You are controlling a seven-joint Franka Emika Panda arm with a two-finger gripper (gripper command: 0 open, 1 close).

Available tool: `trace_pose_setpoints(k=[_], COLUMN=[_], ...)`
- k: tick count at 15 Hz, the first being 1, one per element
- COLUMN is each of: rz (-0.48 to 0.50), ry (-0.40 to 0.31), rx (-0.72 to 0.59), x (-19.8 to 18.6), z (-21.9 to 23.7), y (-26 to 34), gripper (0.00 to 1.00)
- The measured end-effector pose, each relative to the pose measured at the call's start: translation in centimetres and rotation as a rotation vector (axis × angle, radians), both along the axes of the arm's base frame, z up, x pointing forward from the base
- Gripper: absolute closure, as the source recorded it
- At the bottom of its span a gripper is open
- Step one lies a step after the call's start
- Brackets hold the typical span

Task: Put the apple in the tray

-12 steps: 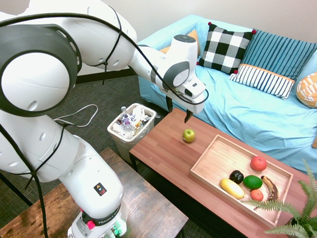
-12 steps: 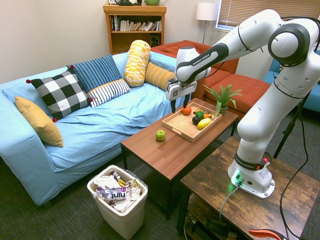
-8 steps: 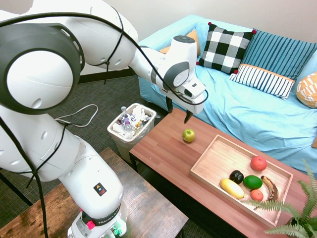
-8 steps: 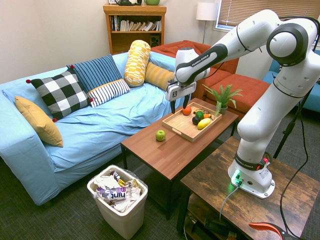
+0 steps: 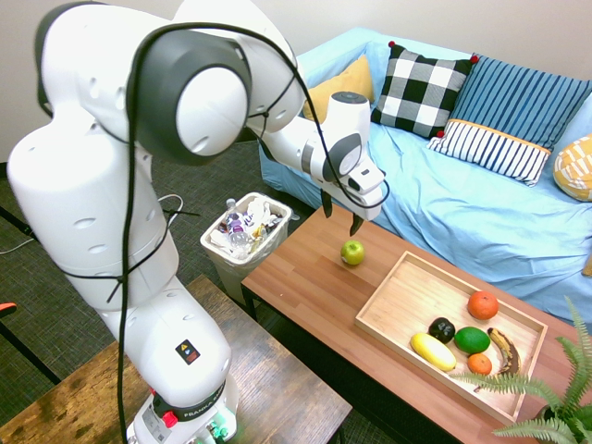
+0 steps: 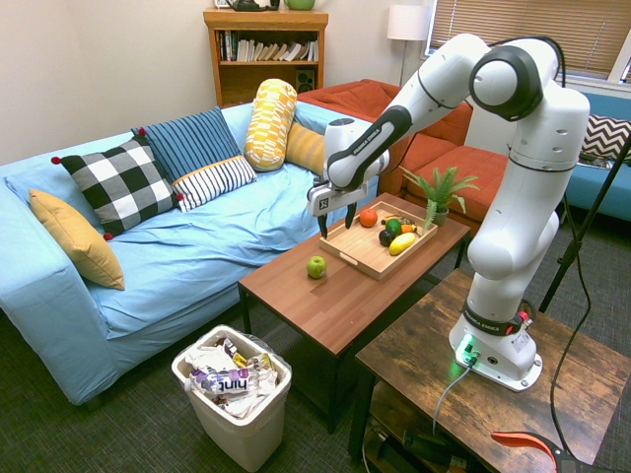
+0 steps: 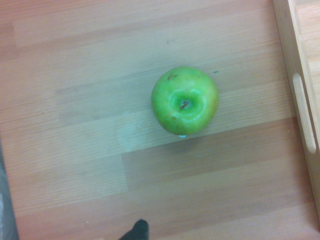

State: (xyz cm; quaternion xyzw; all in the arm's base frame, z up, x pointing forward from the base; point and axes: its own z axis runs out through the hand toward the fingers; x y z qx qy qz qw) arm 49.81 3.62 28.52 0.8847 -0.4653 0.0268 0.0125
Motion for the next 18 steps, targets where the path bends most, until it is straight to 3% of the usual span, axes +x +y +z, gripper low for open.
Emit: trace_pose_setpoints(k=[9,18], rz=[-0.069,-0.059], ry=[0.025,0.043], rx=[-0.053,-0.067], x=[5.5,7.8], z=[-10.1,-14.0], y=[0.3,1.5], gripper=[0.00,0.00])
